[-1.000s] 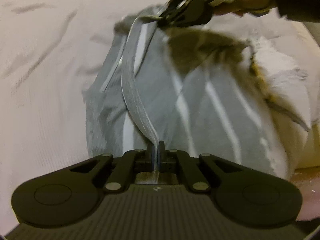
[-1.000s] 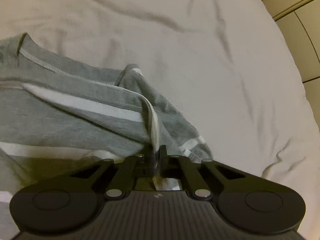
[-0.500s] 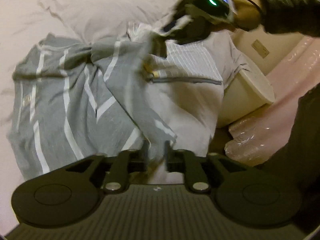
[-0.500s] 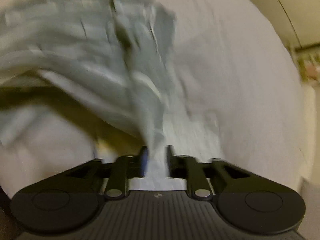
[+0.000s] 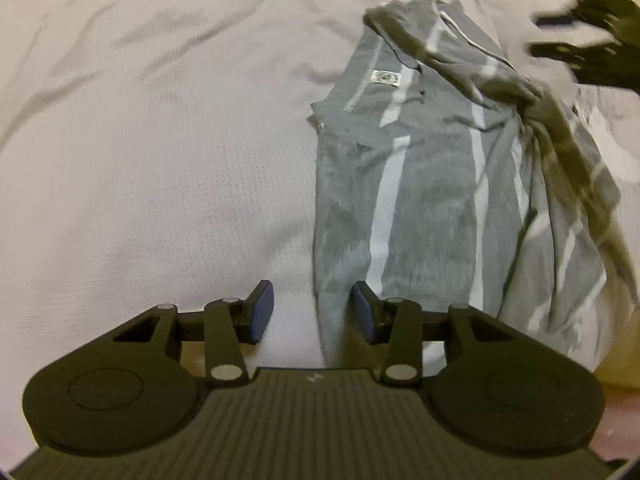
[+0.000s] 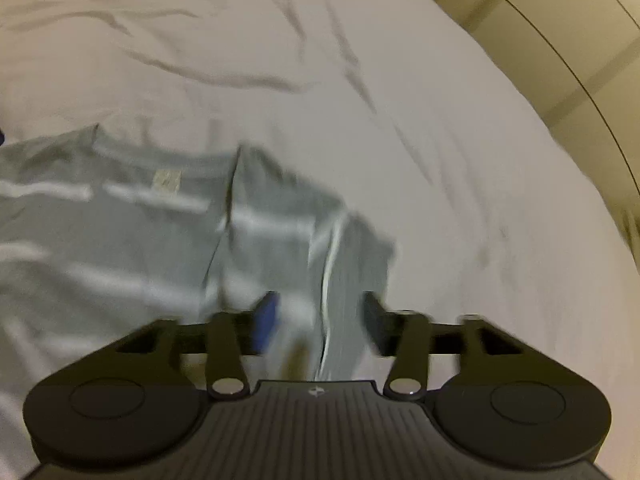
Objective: Fold clothes
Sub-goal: 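Grasp the shirt shoulder with the right tool while the left tool grasps the other shoulder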
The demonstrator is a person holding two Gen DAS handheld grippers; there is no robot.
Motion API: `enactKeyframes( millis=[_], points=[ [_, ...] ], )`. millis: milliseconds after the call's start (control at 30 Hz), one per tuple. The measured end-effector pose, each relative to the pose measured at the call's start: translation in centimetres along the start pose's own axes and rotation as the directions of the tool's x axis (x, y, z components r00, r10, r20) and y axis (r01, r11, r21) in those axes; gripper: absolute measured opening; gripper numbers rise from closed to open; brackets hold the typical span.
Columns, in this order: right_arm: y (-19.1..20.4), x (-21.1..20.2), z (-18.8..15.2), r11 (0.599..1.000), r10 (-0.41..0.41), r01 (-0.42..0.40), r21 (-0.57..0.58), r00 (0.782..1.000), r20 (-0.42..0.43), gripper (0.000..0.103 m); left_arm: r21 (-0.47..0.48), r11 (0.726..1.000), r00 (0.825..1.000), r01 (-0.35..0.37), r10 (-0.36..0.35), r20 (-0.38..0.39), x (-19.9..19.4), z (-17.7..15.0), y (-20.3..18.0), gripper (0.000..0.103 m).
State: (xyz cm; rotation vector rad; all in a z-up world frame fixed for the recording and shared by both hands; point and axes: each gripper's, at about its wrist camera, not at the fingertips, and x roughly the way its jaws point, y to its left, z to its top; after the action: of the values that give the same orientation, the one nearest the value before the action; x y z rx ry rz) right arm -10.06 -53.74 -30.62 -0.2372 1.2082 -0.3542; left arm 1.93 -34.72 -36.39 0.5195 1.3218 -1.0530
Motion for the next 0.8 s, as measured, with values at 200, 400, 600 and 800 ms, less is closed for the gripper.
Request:
enactKeyframes(
  millis=[200, 400, 600, 800],
  points=[
    [-0.8, 7.0, 3.6, 0.972, 0.088, -0.092, -0.217, 0.996, -0.028, 0.067, 0.018, 0.997, 0.997, 0.075, -0.075, 0.027, 0.6, 0.7, -1.2, 0.028],
    [-0.4, 10.7, 5.2, 0.915, 0.167, -0.197, -0.352, 0.979, -0.115, 0.055, 0.022, 0.998, 0.996, 0.058, -0.059, 0.066, 1.2, 0.4, -1.3, 0.009],
    [-1.7, 8.1, 5.5, 0.956, 0.170, -0.195, -0.220, 0.977, -0.128, 0.002, 0.093, 0.995, 0.986, -0.021, 0.005, 0.167, -1.4, 0.1, -1.4, 0.002],
    [-2.0, -3.1, 4.1, 0.997, -0.029, 0.033, -0.073, 0.998, 0.058, 0.002, 0.205, 0.973, 0.940, -0.106, 0.030, 0.341, -7.8, 1.8, -1.4, 0.002]
  ],
)
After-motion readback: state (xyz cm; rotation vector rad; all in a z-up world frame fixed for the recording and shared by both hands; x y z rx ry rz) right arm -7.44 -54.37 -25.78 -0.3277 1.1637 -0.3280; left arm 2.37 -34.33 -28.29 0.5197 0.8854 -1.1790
